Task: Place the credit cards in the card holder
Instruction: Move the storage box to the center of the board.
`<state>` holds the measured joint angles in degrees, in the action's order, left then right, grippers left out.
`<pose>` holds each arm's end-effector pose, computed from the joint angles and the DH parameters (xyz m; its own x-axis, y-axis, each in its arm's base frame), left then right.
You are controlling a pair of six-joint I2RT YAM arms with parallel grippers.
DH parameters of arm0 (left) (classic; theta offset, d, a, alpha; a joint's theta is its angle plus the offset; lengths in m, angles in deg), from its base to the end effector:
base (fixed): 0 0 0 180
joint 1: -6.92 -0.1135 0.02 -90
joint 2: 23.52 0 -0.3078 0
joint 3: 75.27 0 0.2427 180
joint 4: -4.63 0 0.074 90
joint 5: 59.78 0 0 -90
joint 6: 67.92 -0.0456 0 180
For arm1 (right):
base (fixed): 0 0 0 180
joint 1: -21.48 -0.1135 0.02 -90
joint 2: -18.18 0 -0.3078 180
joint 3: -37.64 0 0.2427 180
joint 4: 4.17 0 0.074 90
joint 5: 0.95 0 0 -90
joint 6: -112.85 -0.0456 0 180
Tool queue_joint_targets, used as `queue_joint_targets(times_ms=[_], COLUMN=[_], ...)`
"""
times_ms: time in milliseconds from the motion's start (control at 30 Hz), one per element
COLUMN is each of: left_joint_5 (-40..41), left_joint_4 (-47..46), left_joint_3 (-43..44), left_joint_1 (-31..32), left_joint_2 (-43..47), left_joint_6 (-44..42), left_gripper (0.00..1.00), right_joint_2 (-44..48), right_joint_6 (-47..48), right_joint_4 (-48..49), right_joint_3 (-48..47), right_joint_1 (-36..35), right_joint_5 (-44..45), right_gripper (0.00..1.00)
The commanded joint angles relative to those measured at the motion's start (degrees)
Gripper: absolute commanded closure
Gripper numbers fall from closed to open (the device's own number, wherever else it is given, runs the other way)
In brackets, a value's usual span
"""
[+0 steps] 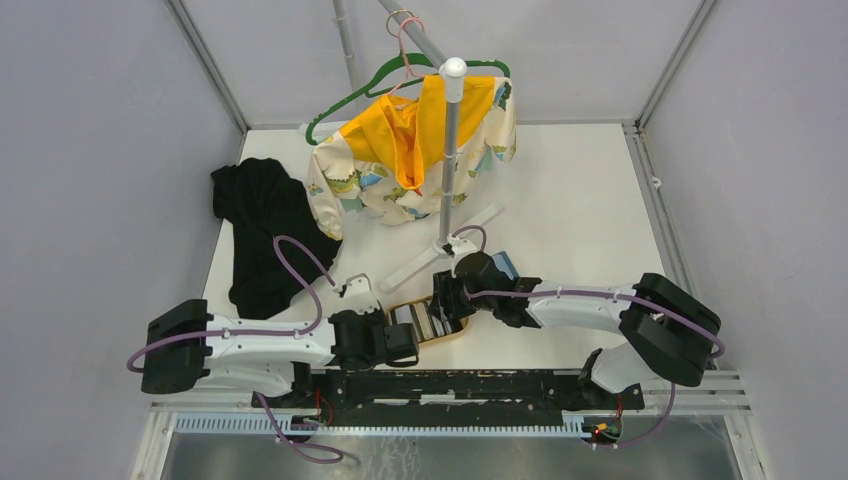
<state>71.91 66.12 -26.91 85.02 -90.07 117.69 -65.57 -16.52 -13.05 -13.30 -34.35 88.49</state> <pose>0.0601 -0.1380 0.2138 -0.6829 -0.3634 -0.6337 -0.2709 0.9316 -0.2423 0.1568 0.2317 0.2084 -0.8162 -0.0730 -0.5732 -0.4058 0.7786 0.4787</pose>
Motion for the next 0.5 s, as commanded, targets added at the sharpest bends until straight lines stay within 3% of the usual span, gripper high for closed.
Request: queue_joint_targets(times_ms=[0,233,467], left_joint_5=[5.19,5.16,5.50], left_joint_4=[-0.52,-0.34,-0.39], left_joint_3=[3.37,4.07,3.25], left_joint_1=[0.61,0.90,1.06], left_joint_2=[-0.34,-1.73,-0.88], left_joint_6=[4.62,4.48,4.76], left_gripper=[0.98,0.98,0.98], right_joint_2=[1.57,-1.14,1.91], right_joint_6=[0.51,-3.39,-5.14], right_joint_4=[-3.70,0.04,5.96], right_joint_3=[0.47,1.43,2.51], right_joint_1=[-0.15,-0.15,-0.15], right_joint_5=[5.24,-3.00,-10.46], right_gripper=[0.38,0.40,0.43])
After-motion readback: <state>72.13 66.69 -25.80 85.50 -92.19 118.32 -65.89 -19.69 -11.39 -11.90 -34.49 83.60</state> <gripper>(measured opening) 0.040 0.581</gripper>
